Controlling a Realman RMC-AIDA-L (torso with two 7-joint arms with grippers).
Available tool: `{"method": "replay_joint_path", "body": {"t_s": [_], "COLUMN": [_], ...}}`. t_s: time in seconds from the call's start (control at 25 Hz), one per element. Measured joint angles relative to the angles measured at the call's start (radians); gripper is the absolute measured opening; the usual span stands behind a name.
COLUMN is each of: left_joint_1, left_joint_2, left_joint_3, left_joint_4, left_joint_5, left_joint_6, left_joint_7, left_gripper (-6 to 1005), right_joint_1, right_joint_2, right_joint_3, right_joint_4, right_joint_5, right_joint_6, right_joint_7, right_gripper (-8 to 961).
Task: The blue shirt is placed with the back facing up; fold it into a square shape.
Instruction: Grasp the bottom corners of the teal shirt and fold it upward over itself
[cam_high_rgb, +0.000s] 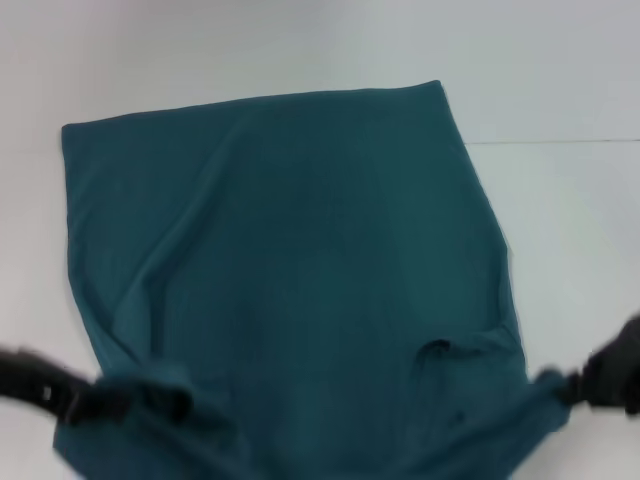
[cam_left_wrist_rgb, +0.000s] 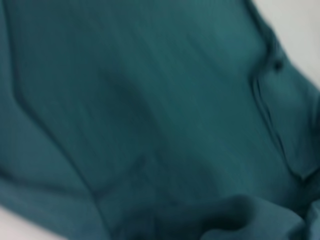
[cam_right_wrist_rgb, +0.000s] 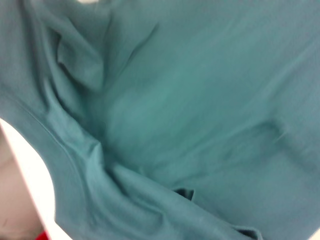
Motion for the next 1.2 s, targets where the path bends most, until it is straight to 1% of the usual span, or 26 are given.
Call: {"method": "replay_joint_path", "body": {"t_s": [0.12,0.24,0.4,0.44,0.48,0.52,0.56,0.64,0.88,1.04,1.2], "left_joint_1": [-0.063,-0.106,-0.155,-0.155,-0.17,-0.19,-0.191,-0.193,-0.172,-0.149,-0.125], "left_joint_2": [0.006,0.017,0.03,0.03,0.033,0.035,0.034,0.029,0.01,-0.002,-0.003], "left_joint_3": [-0.045,-0.055,-0.051,-0.051,-0.049,-0.04,-0.038,-0.025,0.045,0.085,0.157], "left_joint_4": [-0.003,-0.008,-0.04,-0.04,-0.059,-0.096,-0.099,-0.109,-0.121,-0.134,-0.169], "left_joint_5": [-0.001,0.004,0.012,0.012,0.012,0.019,0.02,0.021,0.026,0.025,0.026], "left_joint_6": [-0.041,-0.099,-0.177,-0.177,-0.206,-0.292,-0.307,-0.371,-0.542,-0.651,-0.784], "left_joint_7": [0.001,0.001,-0.002,-0.002,-0.002,0.005,0.008,0.019,0.043,0.07,0.087], "left_gripper": [54,54,54,54,54,54,54,54,55,54,54], "right_joint_1": [0.047,0.083,0.123,0.13,0.137,0.143,0.153,0.158,0.176,0.178,0.181], "right_joint_2": [0.0,0.0,-0.001,-0.001,-0.001,-0.001,0.0,0.0,-0.002,0.001,0.004], "right_joint_3": [0.105,0.17,0.196,0.195,0.193,0.19,0.186,0.184,0.171,0.105,0.023], "right_joint_4": [0.004,0.008,0.045,0.057,0.07,0.083,0.112,0.131,0.206,0.264,0.331], "right_joint_5": [0.002,0.005,0.008,0.008,0.007,0.005,-0.002,-0.005,-0.038,-0.045,-0.044], "right_joint_6": [0.018,0.066,0.158,0.183,0.209,0.228,0.275,0.315,0.513,0.657,0.806], "right_joint_7": [-0.001,0.008,0.026,0.029,0.031,0.032,0.035,0.036,0.033,0.02,0.028], "right_gripper": [63,63,63,63,63,63,64,64,64,64,64]}}
